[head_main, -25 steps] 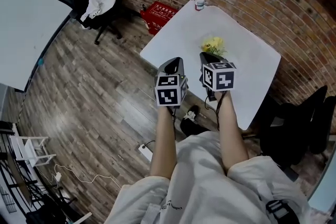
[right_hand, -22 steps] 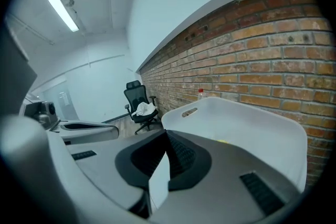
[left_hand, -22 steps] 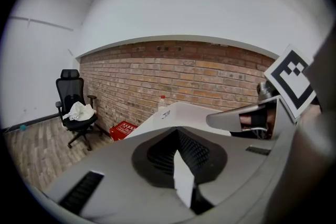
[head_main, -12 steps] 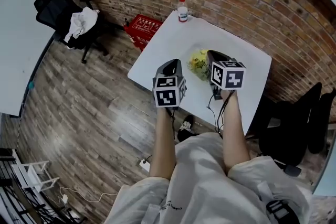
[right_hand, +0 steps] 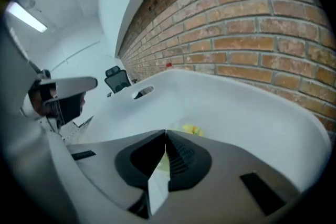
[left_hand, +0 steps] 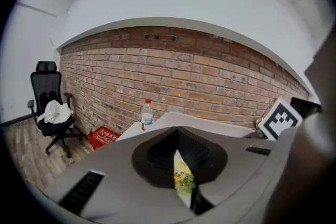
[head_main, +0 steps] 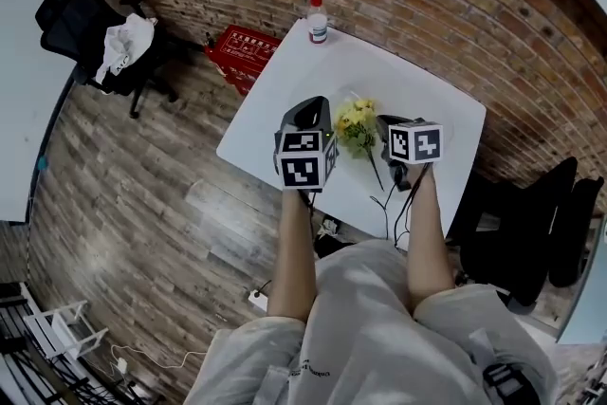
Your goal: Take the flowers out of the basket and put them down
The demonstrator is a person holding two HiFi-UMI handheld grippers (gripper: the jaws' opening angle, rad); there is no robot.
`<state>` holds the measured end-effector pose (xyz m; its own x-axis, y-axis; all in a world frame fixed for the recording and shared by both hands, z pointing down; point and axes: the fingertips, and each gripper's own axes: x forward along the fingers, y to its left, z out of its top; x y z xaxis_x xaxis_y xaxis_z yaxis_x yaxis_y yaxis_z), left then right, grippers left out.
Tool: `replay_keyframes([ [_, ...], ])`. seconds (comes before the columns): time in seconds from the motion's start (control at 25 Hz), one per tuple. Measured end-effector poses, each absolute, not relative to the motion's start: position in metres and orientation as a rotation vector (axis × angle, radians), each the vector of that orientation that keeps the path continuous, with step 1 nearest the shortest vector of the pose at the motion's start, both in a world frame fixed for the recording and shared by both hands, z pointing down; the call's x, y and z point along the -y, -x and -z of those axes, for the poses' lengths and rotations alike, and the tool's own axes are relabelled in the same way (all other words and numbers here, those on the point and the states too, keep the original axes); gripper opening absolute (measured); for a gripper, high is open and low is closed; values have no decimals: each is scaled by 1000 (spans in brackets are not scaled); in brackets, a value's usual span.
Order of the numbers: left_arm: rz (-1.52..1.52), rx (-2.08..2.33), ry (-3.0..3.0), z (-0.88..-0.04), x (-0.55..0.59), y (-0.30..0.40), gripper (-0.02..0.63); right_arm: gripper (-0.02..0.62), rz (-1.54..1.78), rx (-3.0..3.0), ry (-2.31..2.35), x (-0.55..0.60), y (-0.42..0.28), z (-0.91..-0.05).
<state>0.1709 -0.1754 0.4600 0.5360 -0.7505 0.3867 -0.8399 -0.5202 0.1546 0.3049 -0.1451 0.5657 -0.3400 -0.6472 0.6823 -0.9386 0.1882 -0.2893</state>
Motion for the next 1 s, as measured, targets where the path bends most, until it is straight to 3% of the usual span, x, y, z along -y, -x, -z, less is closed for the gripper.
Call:
replay_keyframes([
  [0.16, -374, 1303, -2454, -453, 197, -172, 25, 34, -1047, 1973, -1374, 142, -301, -604],
  [0.52, -215, 1338, -2405, -445, 234, -144, 25, 181, -1238, 1777, -1121, 122, -295, -684],
  [0.88, -198, 1371, -2327, -473, 242, -112, 25, 178, -1184, 1586, -985, 105, -295, -744],
  [1.0, -215, 1349, -2343, -476, 241, -119, 25, 111, -1161, 1566, -990, 106, -298, -752],
])
